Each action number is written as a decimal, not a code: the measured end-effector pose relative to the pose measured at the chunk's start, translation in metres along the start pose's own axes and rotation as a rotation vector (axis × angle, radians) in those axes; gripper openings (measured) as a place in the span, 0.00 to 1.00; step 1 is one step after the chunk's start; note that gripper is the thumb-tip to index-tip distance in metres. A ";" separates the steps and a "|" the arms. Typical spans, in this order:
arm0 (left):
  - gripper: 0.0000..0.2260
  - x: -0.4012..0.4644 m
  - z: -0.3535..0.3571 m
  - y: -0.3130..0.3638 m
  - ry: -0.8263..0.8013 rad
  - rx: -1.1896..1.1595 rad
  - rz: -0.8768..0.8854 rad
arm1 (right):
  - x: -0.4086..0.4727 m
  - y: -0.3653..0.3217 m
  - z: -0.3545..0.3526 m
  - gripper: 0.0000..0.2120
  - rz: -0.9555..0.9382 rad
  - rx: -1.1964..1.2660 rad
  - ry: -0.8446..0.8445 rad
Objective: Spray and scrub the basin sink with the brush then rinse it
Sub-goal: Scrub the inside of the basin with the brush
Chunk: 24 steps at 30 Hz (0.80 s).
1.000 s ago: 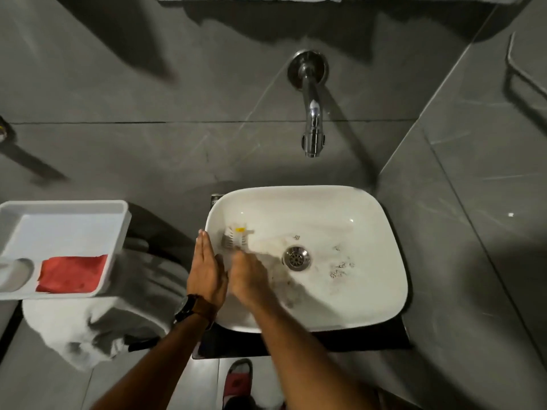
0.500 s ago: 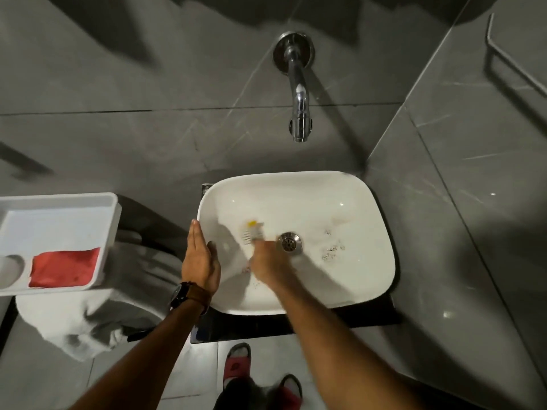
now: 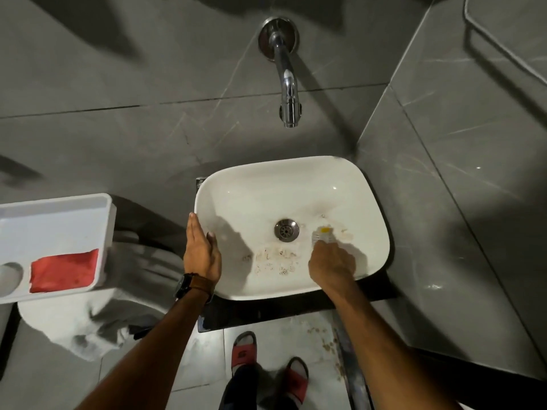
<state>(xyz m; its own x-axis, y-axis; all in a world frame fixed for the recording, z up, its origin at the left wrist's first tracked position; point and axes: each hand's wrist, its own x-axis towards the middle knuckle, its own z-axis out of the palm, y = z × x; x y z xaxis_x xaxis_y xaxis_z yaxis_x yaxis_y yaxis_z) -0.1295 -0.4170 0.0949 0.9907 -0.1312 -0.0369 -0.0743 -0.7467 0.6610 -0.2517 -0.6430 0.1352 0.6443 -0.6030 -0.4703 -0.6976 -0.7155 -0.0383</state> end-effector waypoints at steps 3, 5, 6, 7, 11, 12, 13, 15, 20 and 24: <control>0.27 -0.001 -0.002 -0.004 -0.008 -0.003 -0.003 | -0.033 -0.066 0.011 0.14 -0.231 0.097 -0.153; 0.27 -0.003 -0.002 -0.004 -0.009 -0.008 0.015 | -0.066 -0.104 0.012 0.14 -0.399 0.168 -0.264; 0.27 -0.003 -0.002 -0.004 -0.009 -0.013 0.022 | -0.075 -0.111 0.012 0.13 -0.449 0.166 -0.272; 0.27 -0.003 -0.002 -0.003 -0.004 -0.013 0.027 | -0.077 -0.108 0.010 0.13 -0.471 0.135 -0.244; 0.26 0.000 -0.002 -0.002 -0.002 -0.016 0.001 | -0.033 -0.012 -0.013 0.13 -0.246 -0.097 -0.107; 0.26 0.000 -0.001 -0.001 -0.006 -0.022 0.000 | -0.020 0.020 -0.024 0.13 -0.135 -0.152 -0.062; 0.26 0.000 -0.001 0.000 -0.006 -0.024 0.001 | -0.010 0.047 -0.034 0.14 -0.036 -0.191 -0.017; 0.26 0.000 0.000 0.001 -0.003 -0.022 0.006 | -0.004 0.070 -0.040 0.15 0.052 -0.203 0.014; 0.26 -0.004 -0.003 -0.005 -0.003 -0.027 0.014 | -0.058 -0.039 0.007 0.18 -0.241 0.027 -0.222; 0.26 0.000 0.000 -0.009 0.014 -0.020 0.033 | -0.076 -0.104 0.004 0.17 -0.475 0.086 -0.297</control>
<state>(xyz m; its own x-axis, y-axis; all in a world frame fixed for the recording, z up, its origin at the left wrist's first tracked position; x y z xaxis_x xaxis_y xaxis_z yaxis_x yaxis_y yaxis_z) -0.1291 -0.4103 0.0896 0.9892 -0.1463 -0.0040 -0.1051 -0.7287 0.6768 -0.2289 -0.5213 0.1710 0.7867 -0.0878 -0.6111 -0.3834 -0.8453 -0.3721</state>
